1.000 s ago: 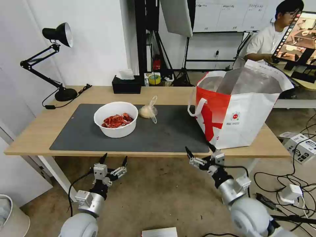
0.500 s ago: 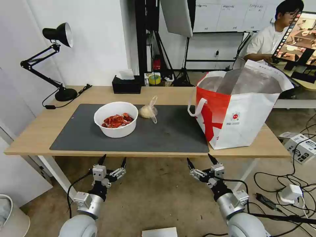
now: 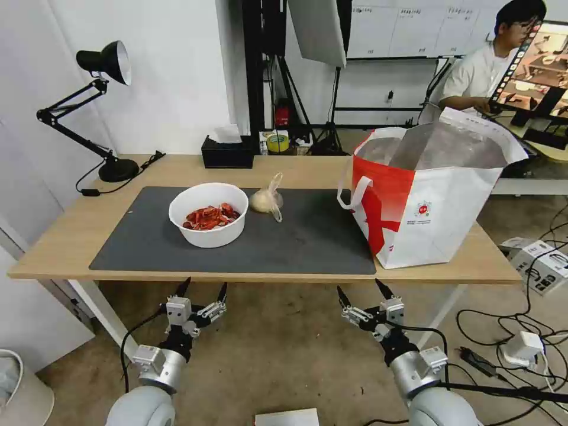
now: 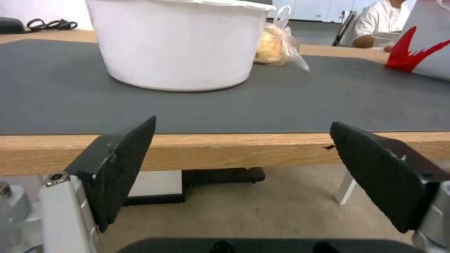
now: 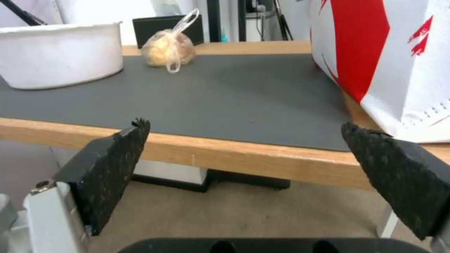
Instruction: Pick up the trash from the table and place it into the takeout bag.
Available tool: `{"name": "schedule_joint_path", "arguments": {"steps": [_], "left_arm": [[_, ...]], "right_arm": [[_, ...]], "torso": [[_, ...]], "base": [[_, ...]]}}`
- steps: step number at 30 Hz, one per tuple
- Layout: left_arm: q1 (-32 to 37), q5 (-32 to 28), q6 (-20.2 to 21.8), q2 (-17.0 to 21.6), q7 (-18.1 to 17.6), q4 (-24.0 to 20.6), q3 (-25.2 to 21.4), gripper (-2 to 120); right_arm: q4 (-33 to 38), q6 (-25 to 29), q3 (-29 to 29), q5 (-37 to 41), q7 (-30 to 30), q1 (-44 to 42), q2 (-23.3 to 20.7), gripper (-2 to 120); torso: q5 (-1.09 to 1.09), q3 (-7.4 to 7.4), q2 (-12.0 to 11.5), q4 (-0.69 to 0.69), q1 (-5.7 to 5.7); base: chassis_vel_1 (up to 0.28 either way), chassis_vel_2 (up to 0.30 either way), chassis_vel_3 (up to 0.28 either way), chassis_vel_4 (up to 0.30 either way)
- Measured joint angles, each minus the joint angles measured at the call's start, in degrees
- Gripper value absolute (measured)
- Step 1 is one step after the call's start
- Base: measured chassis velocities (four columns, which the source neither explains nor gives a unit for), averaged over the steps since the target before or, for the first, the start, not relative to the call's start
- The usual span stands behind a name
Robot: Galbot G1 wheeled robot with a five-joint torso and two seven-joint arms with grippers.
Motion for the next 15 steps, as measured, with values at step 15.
{"name": "schedule_joint_path", "arguments": {"steps": [15], "left_arm": [[0.07, -0.14, -0.32, -0.33, 0.03, 0.5, -0.54, 100]], "right_arm": [[-3.11, -8.93, -10.76, 10.78, 1.14, 27.18, -3.91, 100]], "torso": [[-0.01, 0.01, -0.01, 0.01, 0.0]], "base": [[0.0, 0.0, 0.0, 0.0]]}}
